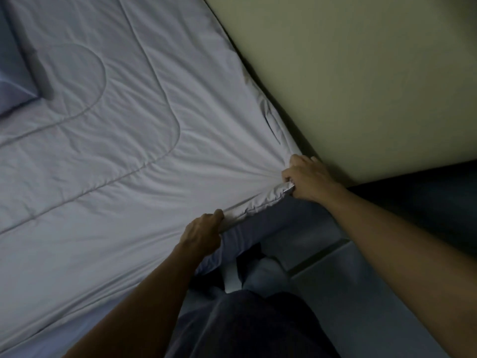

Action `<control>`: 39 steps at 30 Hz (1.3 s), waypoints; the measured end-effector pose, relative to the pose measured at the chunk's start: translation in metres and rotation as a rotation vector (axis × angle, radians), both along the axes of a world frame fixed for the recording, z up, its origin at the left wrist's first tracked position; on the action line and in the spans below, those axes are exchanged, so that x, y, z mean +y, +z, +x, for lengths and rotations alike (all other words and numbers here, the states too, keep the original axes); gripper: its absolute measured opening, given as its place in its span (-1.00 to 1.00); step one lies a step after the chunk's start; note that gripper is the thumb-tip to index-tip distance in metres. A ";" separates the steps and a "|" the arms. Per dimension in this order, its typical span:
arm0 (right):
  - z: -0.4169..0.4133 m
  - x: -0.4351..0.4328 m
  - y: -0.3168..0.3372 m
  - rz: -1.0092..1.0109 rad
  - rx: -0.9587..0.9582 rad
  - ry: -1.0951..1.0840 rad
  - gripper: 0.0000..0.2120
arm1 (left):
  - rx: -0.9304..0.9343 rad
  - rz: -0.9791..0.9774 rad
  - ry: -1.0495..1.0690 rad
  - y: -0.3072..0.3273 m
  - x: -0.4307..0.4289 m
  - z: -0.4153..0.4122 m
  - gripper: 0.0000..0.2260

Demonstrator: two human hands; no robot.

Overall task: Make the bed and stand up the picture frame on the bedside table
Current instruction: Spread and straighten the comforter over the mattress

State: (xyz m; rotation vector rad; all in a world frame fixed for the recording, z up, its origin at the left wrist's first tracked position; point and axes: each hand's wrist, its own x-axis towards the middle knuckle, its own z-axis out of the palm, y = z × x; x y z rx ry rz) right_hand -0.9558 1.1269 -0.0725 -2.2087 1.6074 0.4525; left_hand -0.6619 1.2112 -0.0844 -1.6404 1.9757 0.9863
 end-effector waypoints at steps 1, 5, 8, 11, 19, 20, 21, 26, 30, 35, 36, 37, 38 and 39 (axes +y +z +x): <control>-0.008 0.007 -0.008 -0.015 0.010 -0.012 -0.82 | -0.019 0.030 -0.019 -0.003 -0.001 -0.005 -0.57; -0.029 0.042 -0.031 0.103 0.146 -0.195 -0.67 | 0.028 0.112 -0.059 -0.013 -0.014 -0.024 -0.63; -0.039 0.068 -0.040 0.393 0.273 -0.365 -0.52 | 0.081 0.131 -0.095 -0.017 -0.031 -0.039 -0.67; -0.037 0.085 -0.048 0.464 0.212 -0.490 -0.53 | 0.144 0.120 -0.143 -0.019 -0.049 -0.051 -0.71; -0.004 0.105 -0.069 0.247 -0.070 -0.807 -0.76 | 0.262 0.033 -0.385 -0.036 -0.094 -0.056 -0.70; 0.002 0.108 -0.077 0.219 -0.104 -0.854 -0.76 | 0.271 0.014 -0.421 -0.044 -0.100 -0.056 -0.69; 0.008 0.111 -0.087 0.190 -0.138 -0.898 -0.73 | 0.280 -0.008 -0.452 -0.053 -0.106 -0.055 -0.68; 0.028 0.106 -0.152 -0.027 -0.297 -1.135 -0.54 | 0.325 -0.146 -0.470 -0.114 -0.138 -0.064 -0.59; 0.024 0.076 -0.206 -0.201 -0.318 -1.509 -0.36 | 0.269 -0.276 -0.507 -0.161 -0.158 -0.084 -0.48; 0.017 0.048 -0.265 -0.533 -0.518 -1.755 -0.46 | 0.248 -0.390 -0.656 -0.208 -0.182 -0.122 -0.38; 0.015 0.050 -0.267 -0.570 -0.592 -1.774 -0.54 | 0.238 -0.402 -0.672 -0.213 -0.184 -0.127 -0.38; 0.009 0.055 -0.271 -0.600 -0.643 -1.786 -0.61 | 0.233 -0.403 -0.695 -0.222 -0.184 -0.134 -0.37; 0.002 0.062 -0.274 -0.633 -0.679 -1.785 -0.67 | 0.226 -0.400 -0.716 -0.229 -0.183 -0.138 -0.37; -0.002 0.069 -0.271 -0.665 -0.706 -1.764 -0.72 | 0.218 -0.401 -0.729 -0.231 -0.182 -0.136 -0.36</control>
